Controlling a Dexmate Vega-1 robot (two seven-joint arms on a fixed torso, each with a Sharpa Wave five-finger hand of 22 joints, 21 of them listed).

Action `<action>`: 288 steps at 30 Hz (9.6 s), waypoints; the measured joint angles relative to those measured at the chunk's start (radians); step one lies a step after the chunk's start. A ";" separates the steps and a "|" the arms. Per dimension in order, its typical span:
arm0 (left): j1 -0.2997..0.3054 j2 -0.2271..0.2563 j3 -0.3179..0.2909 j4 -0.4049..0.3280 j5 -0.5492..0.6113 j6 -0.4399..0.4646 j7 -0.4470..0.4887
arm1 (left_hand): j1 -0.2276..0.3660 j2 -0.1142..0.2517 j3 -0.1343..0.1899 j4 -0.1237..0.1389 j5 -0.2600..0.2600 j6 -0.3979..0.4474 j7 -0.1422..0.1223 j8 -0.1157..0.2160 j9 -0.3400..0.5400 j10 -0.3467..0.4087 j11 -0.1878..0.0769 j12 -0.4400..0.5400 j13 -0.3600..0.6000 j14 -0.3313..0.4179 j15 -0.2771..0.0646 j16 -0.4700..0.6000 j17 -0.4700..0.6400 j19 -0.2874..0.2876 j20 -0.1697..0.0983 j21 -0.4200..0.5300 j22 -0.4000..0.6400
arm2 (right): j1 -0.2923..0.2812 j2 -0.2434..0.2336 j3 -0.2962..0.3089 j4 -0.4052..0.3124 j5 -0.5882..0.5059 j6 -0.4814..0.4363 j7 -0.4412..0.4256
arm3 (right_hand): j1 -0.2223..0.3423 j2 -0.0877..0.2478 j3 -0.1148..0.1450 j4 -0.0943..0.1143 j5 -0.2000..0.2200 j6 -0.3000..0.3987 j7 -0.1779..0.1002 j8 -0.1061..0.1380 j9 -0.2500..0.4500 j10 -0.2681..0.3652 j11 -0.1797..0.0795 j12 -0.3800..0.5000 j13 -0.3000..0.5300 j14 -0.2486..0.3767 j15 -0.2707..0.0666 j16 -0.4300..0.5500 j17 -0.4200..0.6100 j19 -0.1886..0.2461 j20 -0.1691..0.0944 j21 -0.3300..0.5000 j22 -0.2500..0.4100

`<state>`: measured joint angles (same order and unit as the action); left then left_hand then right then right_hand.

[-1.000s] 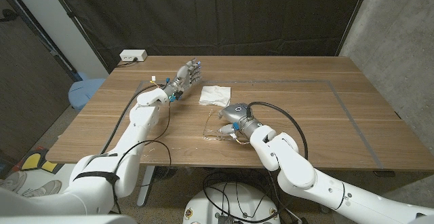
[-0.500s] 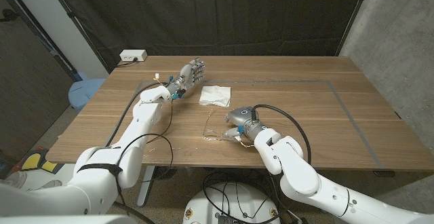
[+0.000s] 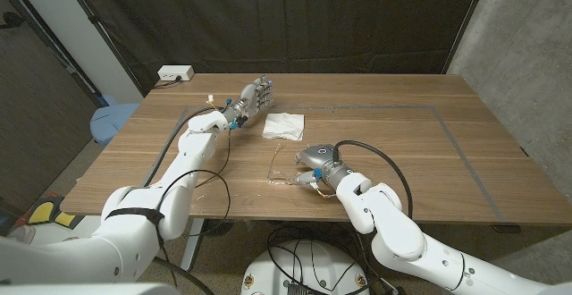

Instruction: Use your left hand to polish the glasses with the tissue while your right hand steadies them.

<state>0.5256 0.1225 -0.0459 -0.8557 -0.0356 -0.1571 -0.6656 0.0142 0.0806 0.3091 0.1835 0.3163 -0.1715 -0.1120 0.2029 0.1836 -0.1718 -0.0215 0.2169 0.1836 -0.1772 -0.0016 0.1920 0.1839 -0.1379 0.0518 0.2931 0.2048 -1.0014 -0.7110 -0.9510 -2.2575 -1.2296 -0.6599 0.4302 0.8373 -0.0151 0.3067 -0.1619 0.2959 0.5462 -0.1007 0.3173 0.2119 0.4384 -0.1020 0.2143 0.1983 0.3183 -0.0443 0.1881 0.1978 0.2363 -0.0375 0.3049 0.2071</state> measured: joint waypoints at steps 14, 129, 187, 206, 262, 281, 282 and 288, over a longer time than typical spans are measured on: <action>-0.035 -0.013 -0.004 0.052 0.021 -0.015 -0.007 | 0.000 0.000 -0.004 0.004 0.000 0.000 0.000 0.000 0.000 0.000 0.000 0.000 0.000 0.000 0.000 0.000 0.000 0.000 0.000 0.000 0.000 | -0.001 0.013 -0.021 0.041 0.052 0.020 -0.061 | -0.007 -0.033 -0.049 0.016 0.005 0.047 -0.010 0.042 0.014 0.038 -0.010 0.009 0.004 0.014 0.003 0.013 0.005 0.000 0.000 0.000 0.005; -0.221 -0.015 0.029 0.334 0.269 -0.173 0.055 | 0.283 -0.016 0.027 -0.211 -0.042 0.052 -0.077 0.027 0.002 0.001 -0.043 -0.008 0.000 0.004 -0.025 -0.012 -0.007 -0.032 -0.022 -0.038 -0.010 | -0.160 0.154 0.230 0.274 0.728 0.313 -1.044 | 0.280 0.096 -0.096 0.035 0.004 0.465 0.015 0.254 -0.020 0.448 -0.097 0.126 0.027 0.226 -0.007 0.029 0.016 0.079 0.000 0.070 0.023; -0.056 0.345 0.523 -0.617 0.872 0.214 -0.119 | 0.712 -0.204 -0.029 -0.330 0.028 0.371 -0.099 0.068 0.014 0.356 -0.066 0.088 0.033 0.255 -0.025 0.090 0.070 0.147 0.043 0.051 0.016 | -0.190 0.201 0.342 0.309 0.921 0.485 -1.112 | 0.277 0.100 -0.104 0.038 0.005 0.466 0.015 0.254 -0.020 0.457 -0.093 0.132 0.037 0.240 -0.008 0.021 0.011 0.075 -0.004 0.078 0.023; -0.033 0.343 0.584 -0.696 1.073 0.226 -0.112 | 0.745 -0.207 -0.049 -0.322 0.039 0.407 -0.107 0.075 0.019 0.410 -0.078 0.105 0.047 0.317 -0.034 0.113 0.083 0.165 0.036 0.059 0.021 | -0.195 0.203 0.344 0.310 0.922 0.496 -1.121 | 0.276 0.100 -0.108 0.042 0.009 0.466 0.015 0.254 -0.020 0.459 -0.091 0.132 0.041 0.244 -0.011 0.021 0.012 0.064 -0.004 0.078 0.023; 0.054 0.300 0.641 -0.649 1.348 0.159 0.129 | 0.905 -0.077 -0.079 -0.312 0.015 0.598 -0.077 0.103 0.018 0.569 -0.125 0.110 0.051 0.598 -0.041 0.119 0.037 0.370 -0.021 0.191 0.026 | -0.209 0.183 0.337 0.285 0.895 0.478 -1.121 | 0.275 0.102 -0.117 0.039 0.016 0.466 0.015 0.254 -0.019 0.466 -0.095 0.132 0.046 0.249 -0.009 0.015 0.012 0.054 -0.003 0.085 0.023; 0.138 0.316 0.605 -0.628 1.364 0.147 0.457 | 1.241 0.034 -0.005 -0.344 -0.124 1.156 0.058 0.297 0.011 1.108 -0.157 0.372 0.158 1.197 -0.158 0.275 0.235 0.615 -0.071 0.490 0.081 | -0.209 0.184 0.329 0.280 0.879 0.458 -1.124 | 0.282 0.109 -0.121 0.044 0.021 0.466 0.015 0.254 -0.019 0.470 -0.095 0.132 0.051 0.249 -0.009 0.011 0.012 0.054 -0.003 0.096 0.023; 0.144 0.317 0.599 -0.627 1.364 0.147 0.457 | 1.243 0.035 -0.008 -0.342 -0.124 1.158 0.060 0.297 0.011 1.108 -0.157 0.374 0.162 1.201 -0.161 0.275 0.239 0.615 -0.071 0.495 0.084 | -0.209 0.184 0.328 0.280 0.878 0.456 -1.124 | 0.282 0.109 -0.121 0.044 0.021 0.466 0.015 0.254 -0.019 0.470 -0.095 0.132 0.051 0.249 -0.009 0.011 0.012 0.054 -0.003 0.097 0.023; 0.174 0.314 0.566 -0.617 1.319 0.132 0.630 | 1.246 0.039 -0.005 -0.336 -0.128 1.167 0.062 0.297 0.011 1.108 -0.157 0.376 0.171 1.206 -0.166 0.275 0.245 0.615 -0.071 0.505 0.086 | -0.206 0.188 0.327 0.281 0.878 0.454 -1.125 | 0.281 0.110 -0.121 0.044 0.020 0.466 0.015 0.254 -0.019 0.471 -0.095 0.132 0.051 0.249 -0.009 0.011 0.012 0.054 -0.003 0.097 0.020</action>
<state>0.6991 0.4363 0.5197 -1.4731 1.2837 -0.0246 -0.0359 1.2606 0.1192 0.3039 -0.1528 0.1883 0.9956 -0.0498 0.4996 0.1950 0.9365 -0.1785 0.5924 0.3547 1.0292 -0.1681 0.4672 0.4294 0.4770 -0.0196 0.7982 0.2905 -1.2072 -0.5227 -0.6243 -1.9770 -0.3517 -0.2060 -0.6947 1.1186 0.0954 0.1858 -0.1184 0.3163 1.0118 -0.0855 0.5717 0.1927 0.9089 -0.1966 0.3467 0.2489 0.5668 -0.0534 0.1996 0.2096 0.2903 -0.0409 0.4015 0.2275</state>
